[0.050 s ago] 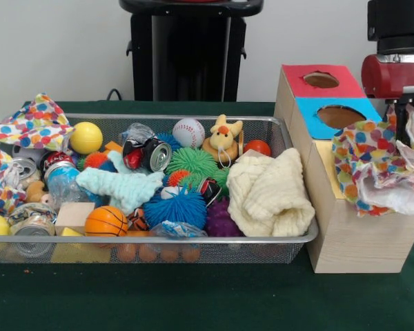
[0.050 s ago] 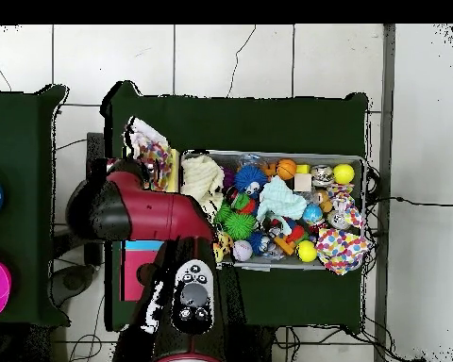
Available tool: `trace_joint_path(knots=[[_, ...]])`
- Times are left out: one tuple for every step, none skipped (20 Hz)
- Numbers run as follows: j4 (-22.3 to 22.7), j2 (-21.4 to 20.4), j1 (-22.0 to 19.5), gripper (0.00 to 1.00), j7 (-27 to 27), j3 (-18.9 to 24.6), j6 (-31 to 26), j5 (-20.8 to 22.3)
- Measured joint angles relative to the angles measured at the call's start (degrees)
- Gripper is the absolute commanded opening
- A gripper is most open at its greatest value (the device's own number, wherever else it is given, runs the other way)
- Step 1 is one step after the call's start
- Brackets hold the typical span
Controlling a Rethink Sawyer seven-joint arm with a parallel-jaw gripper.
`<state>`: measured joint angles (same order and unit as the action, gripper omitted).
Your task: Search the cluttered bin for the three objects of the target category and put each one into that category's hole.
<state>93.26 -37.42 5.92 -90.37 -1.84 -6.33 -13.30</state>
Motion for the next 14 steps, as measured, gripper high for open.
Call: trace_joint_path(knots=[[0.0, 0.0, -0.4, 0.00, 0.0, 0.3, 1.1, 0.0], [0.0, 0.1, -0.6, 0.00, 0.0, 0.6, 1.9, 0.0], [0.0, 0.1, -0.7, 0.00, 0.0, 0.7, 2.5, 0.0], [0.0, 0.2, -0.8, 0.00, 0.0, 0.8, 3.0, 0.0], [0.1, 0.2, -0.9, 0.00, 0.0, 0.9, 3.5, 0.0], [0.1, 0.2, -1.0, 0.00, 0.0, 1.0, 4.0, 0.0], [0.2, 0.3, -1.1, 0.00, 0.0, 1.1, 4.5, 0.0], [0.3, 0.3, -1.1, 0.00, 0.0, 1.2, 5.1, 0.0], [0.3, 0.4, -1.1, 0.00, 0.0, 1.2, 5.4, 0.0], [0.5, 0.4, -1.1, 0.00, 0.0, 1.3, 6.2, 0.0], [0.7, 0.4, -1.1, 0.00, 0.0, 1.3, 6.6, 0.0], [0.9, 0.4, -1.1, 0.00, 0.0, 1.3, 7.0, 0.0], [1.1, 0.4, -1.1, 0.00, 0.0, 1.2, 7.3, -0.1], [1.3, 0.5, -1.0, 0.00, 0.0, 1.1, 7.6, -0.1]])
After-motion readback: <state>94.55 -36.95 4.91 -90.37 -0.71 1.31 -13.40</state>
